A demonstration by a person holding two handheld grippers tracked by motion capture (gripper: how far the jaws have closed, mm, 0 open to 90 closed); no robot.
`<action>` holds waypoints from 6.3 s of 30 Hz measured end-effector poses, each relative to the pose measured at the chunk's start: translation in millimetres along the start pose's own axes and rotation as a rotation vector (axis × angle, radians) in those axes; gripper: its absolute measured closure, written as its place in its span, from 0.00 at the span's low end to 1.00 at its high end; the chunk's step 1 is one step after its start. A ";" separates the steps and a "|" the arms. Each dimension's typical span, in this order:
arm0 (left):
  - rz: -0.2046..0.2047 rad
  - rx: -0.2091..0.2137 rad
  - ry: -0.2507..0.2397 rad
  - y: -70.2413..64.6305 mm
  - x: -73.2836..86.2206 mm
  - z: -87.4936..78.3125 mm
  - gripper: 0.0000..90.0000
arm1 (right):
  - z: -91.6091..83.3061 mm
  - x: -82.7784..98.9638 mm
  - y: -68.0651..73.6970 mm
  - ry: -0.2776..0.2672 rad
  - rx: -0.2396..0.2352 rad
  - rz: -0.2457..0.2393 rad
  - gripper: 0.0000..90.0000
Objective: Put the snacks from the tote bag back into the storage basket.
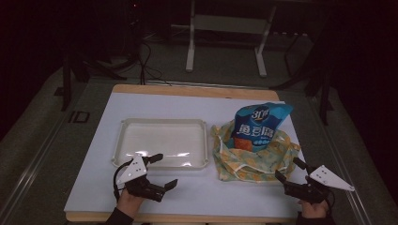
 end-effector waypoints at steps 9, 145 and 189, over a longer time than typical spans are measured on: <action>-0.035 0.015 -0.020 2.0 -4.7 -5.5 0.00 | -4.9 -1.1 7.2 0.017 -0.116 -0.017 0.14; -0.008 0.118 0.214 -14.2 -86.3 235.6 0.53 | 94.3 -53.7 -55.1 0.053 -0.247 -0.043 0.54; 0.018 0.054 0.302 -21.5 -92.0 241.8 0.95 | 101.0 -68.1 -41.8 0.061 -0.235 -0.085 0.98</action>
Point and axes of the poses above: each handheld gripper's, and its own axes: z roughly forward along the jaws, x roughly out of its underside, y roughly to its left, the point moved 10 cm from there along z, roughly forward along the jaws, and after that the axes turned 10 degrees about -z, right-handed, at the moved point
